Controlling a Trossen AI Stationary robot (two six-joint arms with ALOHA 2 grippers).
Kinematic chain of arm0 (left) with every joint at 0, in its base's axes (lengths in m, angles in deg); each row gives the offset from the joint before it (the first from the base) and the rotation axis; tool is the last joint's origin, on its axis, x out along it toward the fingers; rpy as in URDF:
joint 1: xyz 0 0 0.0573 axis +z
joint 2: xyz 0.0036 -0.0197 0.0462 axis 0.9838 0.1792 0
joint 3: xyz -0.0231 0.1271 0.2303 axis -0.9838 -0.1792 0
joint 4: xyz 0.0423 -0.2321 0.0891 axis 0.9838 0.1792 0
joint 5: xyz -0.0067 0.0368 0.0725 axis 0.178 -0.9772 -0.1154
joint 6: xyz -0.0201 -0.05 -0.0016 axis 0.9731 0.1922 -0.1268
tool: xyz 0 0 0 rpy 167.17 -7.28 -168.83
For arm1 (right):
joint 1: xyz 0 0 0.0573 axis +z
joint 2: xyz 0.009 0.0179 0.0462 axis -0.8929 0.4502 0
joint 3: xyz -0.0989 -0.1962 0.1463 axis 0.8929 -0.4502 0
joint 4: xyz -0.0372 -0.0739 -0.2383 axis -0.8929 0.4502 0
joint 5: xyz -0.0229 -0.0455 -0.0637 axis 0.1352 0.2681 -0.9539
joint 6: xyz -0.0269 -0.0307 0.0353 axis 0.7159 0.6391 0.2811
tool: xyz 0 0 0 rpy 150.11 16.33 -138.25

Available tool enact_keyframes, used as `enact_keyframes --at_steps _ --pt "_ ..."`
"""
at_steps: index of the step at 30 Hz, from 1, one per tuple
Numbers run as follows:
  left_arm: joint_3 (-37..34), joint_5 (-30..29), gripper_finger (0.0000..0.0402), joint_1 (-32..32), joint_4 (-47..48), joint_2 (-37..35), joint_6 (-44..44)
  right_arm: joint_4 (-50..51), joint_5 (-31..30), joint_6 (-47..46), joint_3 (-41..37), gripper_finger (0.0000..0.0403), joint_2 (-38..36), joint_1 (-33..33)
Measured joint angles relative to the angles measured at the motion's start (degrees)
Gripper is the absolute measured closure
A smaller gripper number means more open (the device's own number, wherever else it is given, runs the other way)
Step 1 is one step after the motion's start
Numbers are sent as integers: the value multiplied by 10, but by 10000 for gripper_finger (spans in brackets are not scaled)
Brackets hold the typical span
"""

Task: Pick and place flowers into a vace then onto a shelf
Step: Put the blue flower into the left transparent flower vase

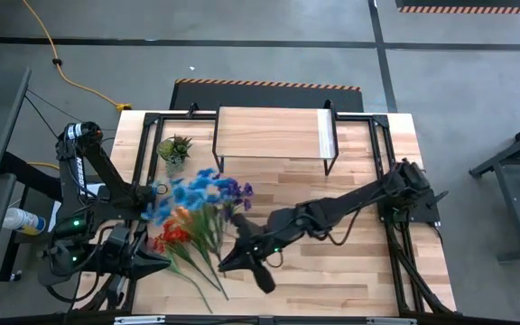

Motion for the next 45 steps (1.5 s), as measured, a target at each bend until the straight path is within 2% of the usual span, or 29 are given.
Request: enact_keyframes --at_steps 6,13,18,23,29,34,42,45 --pt "0 -27 346 1 3 0 -19 26 1 6 61 403 41 0" --pt "0 -58 345 1 3 0 -47 23 -10 8 70 403 49 -5" --pt "0 -67 313 14 6 0 -48 11 -13 8 69 403 49 -8" --pt "0 -53 259 45 6 0 -48 10 -19 8 69 403 49 -7" --pt "0 7 219 86 11 0 -53 9 -34 6 69 403 49 -7" --pt "0 24 204 103 10 0 -52 9 -46 -4 69 403 49 -11" --pt "0 5 202 103 0 0 -60 7 -53 -27 68 403 49 -15" --pt "0 4 202 103 -19 0 -80 -27 -47 -45 68 403 61 -14"
